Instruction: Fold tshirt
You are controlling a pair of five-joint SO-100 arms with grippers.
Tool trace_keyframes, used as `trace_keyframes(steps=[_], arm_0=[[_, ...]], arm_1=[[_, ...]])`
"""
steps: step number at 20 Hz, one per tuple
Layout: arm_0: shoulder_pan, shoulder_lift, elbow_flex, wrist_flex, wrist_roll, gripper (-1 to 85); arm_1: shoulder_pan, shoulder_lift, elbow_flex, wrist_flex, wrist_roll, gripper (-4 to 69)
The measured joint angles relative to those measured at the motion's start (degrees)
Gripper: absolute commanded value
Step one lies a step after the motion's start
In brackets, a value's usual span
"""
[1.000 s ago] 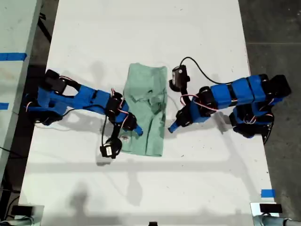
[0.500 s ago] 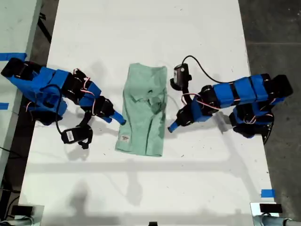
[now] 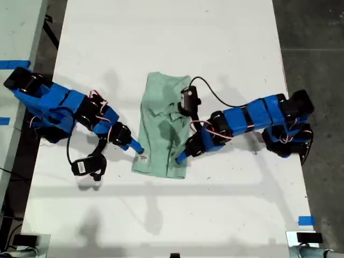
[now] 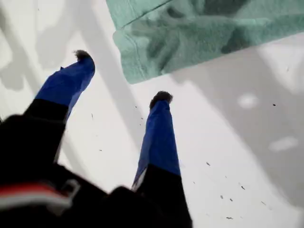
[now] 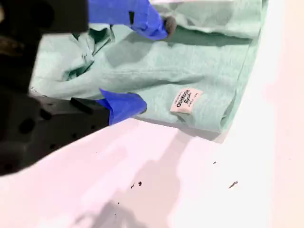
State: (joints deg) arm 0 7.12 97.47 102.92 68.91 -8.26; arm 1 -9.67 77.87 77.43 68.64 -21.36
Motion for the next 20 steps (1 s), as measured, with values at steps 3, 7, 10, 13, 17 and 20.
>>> trace_keyframes(steps=[3, 7, 10, 13, 17, 20], arm_0=[[1.1, -5.7, 0.0, -1.3, 0.0, 22.2], [2.7, -11.6, 0.0, -4.3, 0.0, 22.0], [3.3, -12.6, 0.0, -5.4, 0.0, 21.7], [3.3, -15.0, 0.0, -7.3, 0.0, 21.0], [3.5, -23.9, -0.2, -12.3, 0.0, 20.0], [4.1, -29.6, -5.2, -12.4, 1.2, 5.4]], arm_1=[[-0.9, -8.2, -8.5, 1.6, 0.8, 28.2], [-1.8, -12.9, -10.9, 1.7, 2.1, 28.0], [-2.0, -13.4, -11.0, 1.7, 2.2, 27.7], [-2.1, -15.8, -11.0, 1.1, 2.5, 27.4], [-2.1, -23.3, -11.0, -1.8, 2.3, 25.5], [-2.1, -27.2, -15.1, -3.6, 2.9, 18.7]])
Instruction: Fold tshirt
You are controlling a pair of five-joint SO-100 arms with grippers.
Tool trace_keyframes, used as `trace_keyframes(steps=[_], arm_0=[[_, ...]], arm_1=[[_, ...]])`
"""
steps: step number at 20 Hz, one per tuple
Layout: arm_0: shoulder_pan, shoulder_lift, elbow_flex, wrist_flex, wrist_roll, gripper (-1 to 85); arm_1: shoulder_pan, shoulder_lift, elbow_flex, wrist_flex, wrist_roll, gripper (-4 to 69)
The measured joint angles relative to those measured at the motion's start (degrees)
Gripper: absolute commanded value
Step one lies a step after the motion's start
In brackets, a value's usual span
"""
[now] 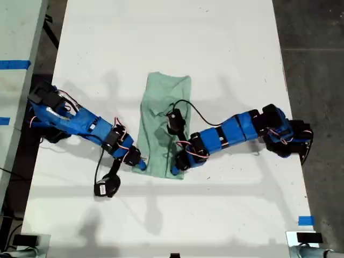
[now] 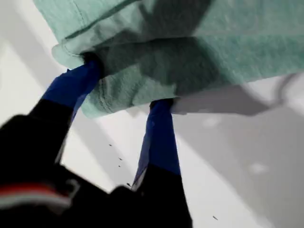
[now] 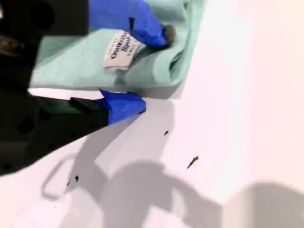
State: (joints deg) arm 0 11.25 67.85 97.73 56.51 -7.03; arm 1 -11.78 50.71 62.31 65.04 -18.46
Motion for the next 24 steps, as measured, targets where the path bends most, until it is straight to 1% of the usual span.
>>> trace_keyframes(steps=[1, 2, 3, 5, 8, 12, 15, 17, 19, 21, 24], arm_0=[[-0.3, -1.0, -1.5, 0.4, 1.9, 0.1], [-0.4, -1.3, -2.7, -0.1, 4.3, 0.1], [-0.6, -1.7, -4.7, 1.6, 4.6, 0.1], [-0.6, -2.7, -9.8, 5.8, 5.1, 0.1], [-0.6, -7.0, -18.7, 8.8, 5.4, 0.1], [2.7, -10.3, -33.7, 15.5, 4.6, 0.1], [6.5, -10.3, -38.8, 15.6, 2.5, 0.1], [7.2, -10.0, -39.7, 15.6, 2.1, 0.1], [6.8, -8.7, -39.8, 15.6, 2.2, 0.1], [4.5, -5.1, -39.8, 16.7, 4.7, 0.1], [-4.1, 4.4, -39.6, 22.1, 10.3, 0.1]], arm_1=[[-0.1, -1.0, -1.0, -0.6, 0.1, 14.5], [-0.3, -1.5, -1.8, -1.1, 0.1, 5.9], [-0.4, -1.8, -2.6, -1.8, 0.4, 0.2], [-0.9, -2.0, -3.9, -2.4, 0.4, 0.2], [-1.6, -1.8, -4.0, -2.4, -1.0, 0.2], [-5.2, 4.6, -3.8, 2.5, -1.2, 0.2], [-10.3, 11.1, -3.9, 3.6, -0.5, 0.2], [-10.6, 13.3, -3.9, 3.6, -1.0, 0.2], [-8.5, 14.2, -3.9, 4.0, -3.9, 0.2], [-4.1, 14.9, -3.9, 4.7, -8.5, 0.2], [5.8, 18.1, -3.8, 6.9, -17.0, 0.2]])
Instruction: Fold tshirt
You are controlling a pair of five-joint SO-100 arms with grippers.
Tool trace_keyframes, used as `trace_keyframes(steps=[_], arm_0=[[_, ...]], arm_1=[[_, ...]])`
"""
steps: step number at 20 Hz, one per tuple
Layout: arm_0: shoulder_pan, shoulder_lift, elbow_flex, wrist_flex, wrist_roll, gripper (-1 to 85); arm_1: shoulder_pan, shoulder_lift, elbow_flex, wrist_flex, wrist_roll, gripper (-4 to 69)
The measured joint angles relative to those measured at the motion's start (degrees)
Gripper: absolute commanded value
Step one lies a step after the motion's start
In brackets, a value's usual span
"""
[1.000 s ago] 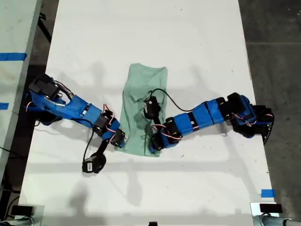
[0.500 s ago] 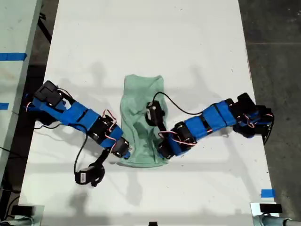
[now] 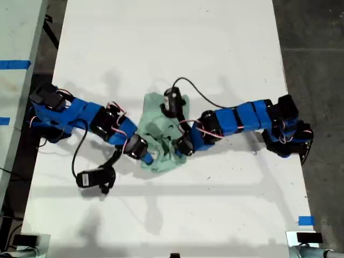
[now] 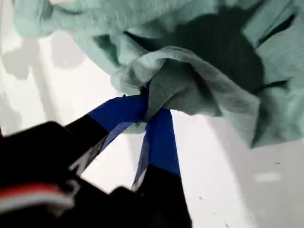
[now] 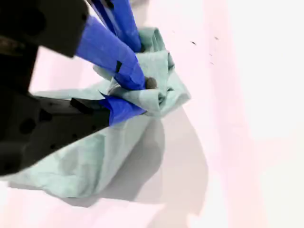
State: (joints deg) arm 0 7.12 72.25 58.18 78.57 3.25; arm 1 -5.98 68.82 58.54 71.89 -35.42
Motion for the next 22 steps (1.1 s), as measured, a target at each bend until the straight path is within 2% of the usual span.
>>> trace_keyframes(steps=[2, 5, 9, 10, 11, 12, 14, 18, 20, 22], arm_0=[[-8.1, 4.5, 1.1, 3.0, 4.6, 0.1], [-18.5, 5.0, 2.0, 4.0, 10.3, 0.1], [-21.3, 4.7, 2.0, 3.9, 12.9, 1.2], [-21.6, 4.7, 2.0, 3.9, 13.4, 12.2], [-22.7, 4.7, 2.0, 4.0, 14.4, 29.3], [-25.0, 4.9, 2.0, 4.7, 16.3, 30.8], [-33.3, 8.7, 3.4, 7.7, 19.4, 31.6], [-58.4, 28.8, 10.3, 8.3, 23.0, 30.9], [-61.1, 40.4, 17.1, 6.6, 23.2, 29.8], [-59.7, 51.8, 29.7, 1.1, 21.7, 27.2]], arm_1=[[7.1, 2.7, 1.1, 0.7, -5.1, 0.1], [15.6, 3.9, 3.0, 0.8, -9.2, 0.1], [17.7, 3.9, 3.7, 0.8, -10.5, 1.1], [18.0, 4.0, 3.7, 0.8, -11.0, 10.1], [19.0, 4.0, 3.7, 0.8, -11.6, 31.7], [21.0, 4.1, 3.7, 1.3, -12.4, 41.2], [28.0, 6.9, 3.7, 3.8, -15.2, 35.5], [48.1, 24.5, 10.5, 7.3, -20.0, 30.3], [54.0, 36.6, 18.8, 8.7, -21.0, 27.2], [55.5, 49.3, 30.1, 8.9, -21.0, 24.9]])
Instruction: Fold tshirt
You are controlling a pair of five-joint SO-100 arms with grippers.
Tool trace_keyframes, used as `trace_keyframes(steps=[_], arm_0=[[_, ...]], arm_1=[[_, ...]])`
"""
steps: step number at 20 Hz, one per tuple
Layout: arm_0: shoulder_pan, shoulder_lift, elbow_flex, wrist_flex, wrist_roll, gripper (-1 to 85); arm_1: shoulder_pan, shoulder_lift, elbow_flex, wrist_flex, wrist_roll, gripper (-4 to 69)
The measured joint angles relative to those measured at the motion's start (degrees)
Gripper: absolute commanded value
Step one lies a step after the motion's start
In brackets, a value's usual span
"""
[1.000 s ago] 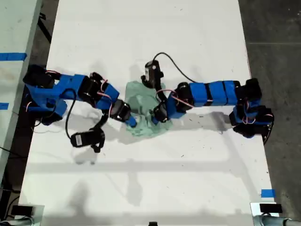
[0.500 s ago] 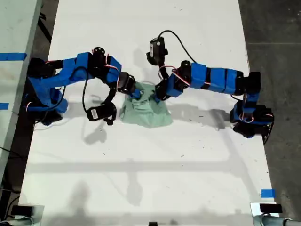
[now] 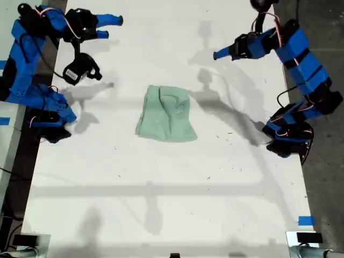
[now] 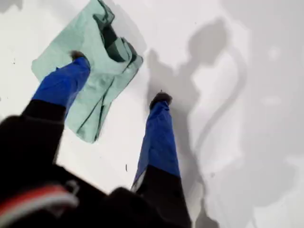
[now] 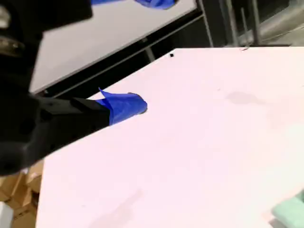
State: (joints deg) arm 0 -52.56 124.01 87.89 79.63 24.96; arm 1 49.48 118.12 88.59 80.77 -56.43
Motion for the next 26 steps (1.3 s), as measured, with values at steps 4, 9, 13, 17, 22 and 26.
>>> trace_keyframes(steps=[4, 9, 13, 17, 22, 26], arm_0=[[10.1, 22.7, 31.0, -14.0, -5.8, 14.7], [32.3, 53.3, 71.3, -43.7, -11.4, 0.1], [33.4, 76.3, 93.5, -45.1, -19.7, 4.5], [33.2, 76.3, 94.2, -30.1, -20.0, 7.0], [32.7, 76.3, 94.2, -29.7, -20.0, 7.2], [32.6, 76.3, 94.2, -29.7, -20.0, 7.3]], arm_1=[[-2.6, 28.7, 28.1, -1.6, 7.0, 16.9], [-22.3, 67.0, 65.4, -6.9, 28.9, -1.0], [-30.9, 79.9, 85.6, -8.4, 42.0, 2.9], [-30.7, 81.4, 87.5, -9.1, 26.2, 2.3], [-30.9, 81.2, 87.5, -8.6, 11.6, 2.2], [-30.9, 81.2, 87.5, -8.6, 11.3, 2.2]])
